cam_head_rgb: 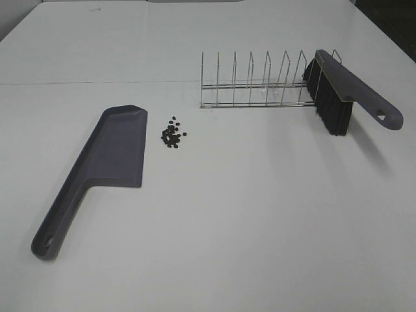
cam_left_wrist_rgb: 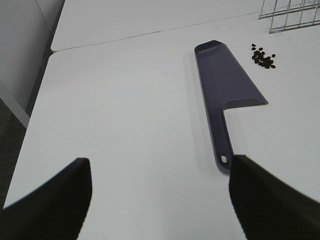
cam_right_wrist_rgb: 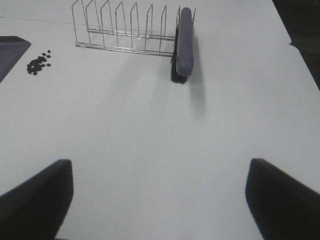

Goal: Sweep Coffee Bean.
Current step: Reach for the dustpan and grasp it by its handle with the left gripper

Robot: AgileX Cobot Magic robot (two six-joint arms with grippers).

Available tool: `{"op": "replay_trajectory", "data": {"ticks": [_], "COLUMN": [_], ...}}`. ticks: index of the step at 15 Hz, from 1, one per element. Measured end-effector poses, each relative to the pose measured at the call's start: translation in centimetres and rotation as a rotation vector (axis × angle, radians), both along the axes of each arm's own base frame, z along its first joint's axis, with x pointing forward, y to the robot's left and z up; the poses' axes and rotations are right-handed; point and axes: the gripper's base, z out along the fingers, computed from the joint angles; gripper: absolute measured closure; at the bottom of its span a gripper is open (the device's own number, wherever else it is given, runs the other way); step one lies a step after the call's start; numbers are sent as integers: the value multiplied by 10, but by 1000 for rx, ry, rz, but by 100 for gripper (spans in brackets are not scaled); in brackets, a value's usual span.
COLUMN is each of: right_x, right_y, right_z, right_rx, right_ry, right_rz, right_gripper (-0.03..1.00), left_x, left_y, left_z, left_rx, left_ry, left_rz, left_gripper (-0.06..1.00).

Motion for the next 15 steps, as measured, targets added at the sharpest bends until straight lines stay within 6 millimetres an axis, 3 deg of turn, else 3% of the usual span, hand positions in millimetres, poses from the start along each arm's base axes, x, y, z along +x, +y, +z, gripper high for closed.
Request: {"op": "replay_trajectory", "data": {"ticks": [15], "right_x": [0], "right_y": [0], "right_z": [0], "right_rx": [0], "right_ry": [0], "right_rz": [0], "right_gripper": [18], "left_x": [0], "left_y": [0], "left_z": [0], "left_rx": [0], "left_ry": [0], "left_rz": [0], "left_gripper": [25]}}
